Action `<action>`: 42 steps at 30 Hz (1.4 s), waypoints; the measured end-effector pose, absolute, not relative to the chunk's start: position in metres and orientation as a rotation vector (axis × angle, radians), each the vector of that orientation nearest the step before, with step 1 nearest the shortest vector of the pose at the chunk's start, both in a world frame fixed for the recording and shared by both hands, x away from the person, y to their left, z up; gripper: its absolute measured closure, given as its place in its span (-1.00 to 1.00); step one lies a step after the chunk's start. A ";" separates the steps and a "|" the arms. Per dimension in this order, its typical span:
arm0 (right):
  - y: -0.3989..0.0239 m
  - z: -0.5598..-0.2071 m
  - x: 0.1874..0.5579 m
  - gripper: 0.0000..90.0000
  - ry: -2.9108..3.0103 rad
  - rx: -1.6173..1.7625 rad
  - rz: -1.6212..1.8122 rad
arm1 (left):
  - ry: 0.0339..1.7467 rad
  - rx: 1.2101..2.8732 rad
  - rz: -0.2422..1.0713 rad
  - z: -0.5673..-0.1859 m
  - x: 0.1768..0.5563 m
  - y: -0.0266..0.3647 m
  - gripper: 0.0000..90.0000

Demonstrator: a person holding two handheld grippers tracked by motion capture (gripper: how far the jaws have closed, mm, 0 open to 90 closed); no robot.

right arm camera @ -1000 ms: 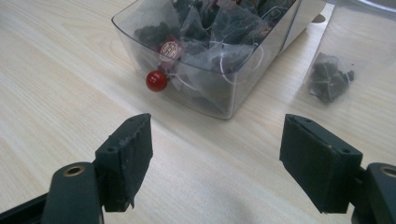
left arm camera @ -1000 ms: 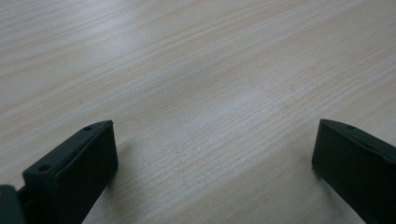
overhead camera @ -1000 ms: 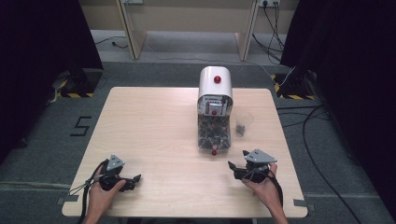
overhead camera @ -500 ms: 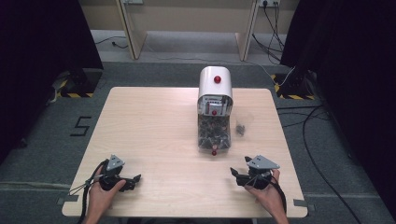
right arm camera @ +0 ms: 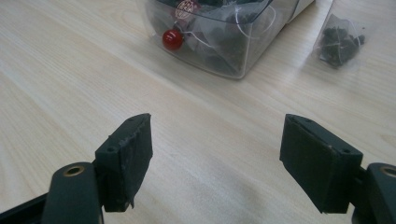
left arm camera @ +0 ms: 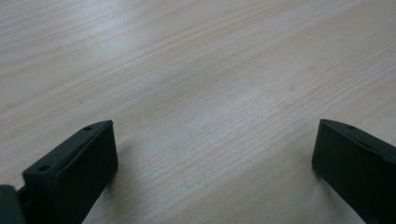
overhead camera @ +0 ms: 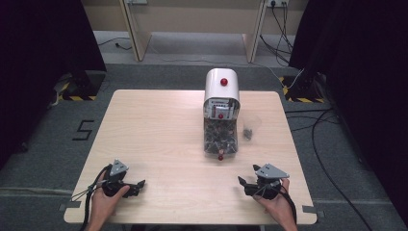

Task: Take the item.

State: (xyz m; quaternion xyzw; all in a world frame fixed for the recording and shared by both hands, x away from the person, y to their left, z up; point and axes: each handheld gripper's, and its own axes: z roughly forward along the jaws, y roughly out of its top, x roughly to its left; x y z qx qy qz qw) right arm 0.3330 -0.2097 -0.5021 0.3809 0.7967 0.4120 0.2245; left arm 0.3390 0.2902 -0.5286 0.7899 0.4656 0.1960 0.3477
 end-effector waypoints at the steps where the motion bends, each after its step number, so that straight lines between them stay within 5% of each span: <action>1: -0.210 -0.502 0.332 -0.42 2.200 1.053 1.135 | 1.207 2.049 0.508 -0.529 0.339 0.290 -1.00; 42: -0.226 -0.521 0.302 -0.52 2.280 1.169 0.989 | 1.207 2.048 0.508 -0.529 0.339 0.290 -1.00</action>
